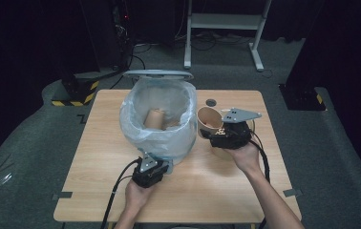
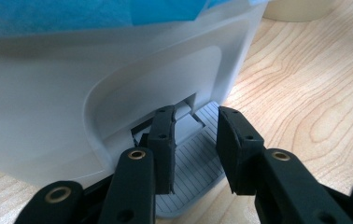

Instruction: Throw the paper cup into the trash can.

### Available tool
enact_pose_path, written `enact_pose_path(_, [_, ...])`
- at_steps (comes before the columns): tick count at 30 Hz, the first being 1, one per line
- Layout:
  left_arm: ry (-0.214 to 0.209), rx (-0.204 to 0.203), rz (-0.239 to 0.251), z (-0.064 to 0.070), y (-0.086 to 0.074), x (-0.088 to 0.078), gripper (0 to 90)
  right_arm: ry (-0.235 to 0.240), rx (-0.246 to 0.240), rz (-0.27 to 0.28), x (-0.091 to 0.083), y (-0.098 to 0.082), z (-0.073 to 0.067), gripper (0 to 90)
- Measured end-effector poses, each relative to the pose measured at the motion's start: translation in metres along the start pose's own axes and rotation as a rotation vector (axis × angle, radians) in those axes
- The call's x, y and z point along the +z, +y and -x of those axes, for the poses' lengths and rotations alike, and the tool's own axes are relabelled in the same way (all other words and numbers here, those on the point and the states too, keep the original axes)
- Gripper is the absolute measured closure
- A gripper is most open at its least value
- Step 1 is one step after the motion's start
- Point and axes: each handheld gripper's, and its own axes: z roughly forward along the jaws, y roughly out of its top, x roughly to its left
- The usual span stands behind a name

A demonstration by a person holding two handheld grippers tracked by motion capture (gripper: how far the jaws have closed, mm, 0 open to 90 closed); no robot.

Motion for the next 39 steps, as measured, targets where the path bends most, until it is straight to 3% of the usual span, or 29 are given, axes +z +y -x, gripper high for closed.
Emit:
enact_pose_path(17, [-0.002,-0.001,-0.001,0.000,0.000,0.000,67.4,0.036,-0.014,0.016,0.002,0.023,-0.003,37.9])
enact_pose_path(39, [-0.002,-0.002,-0.001,0.000,0.000,0.000,67.4,0.051,0.008,0.021,0.001,0.049,0.003,37.8])
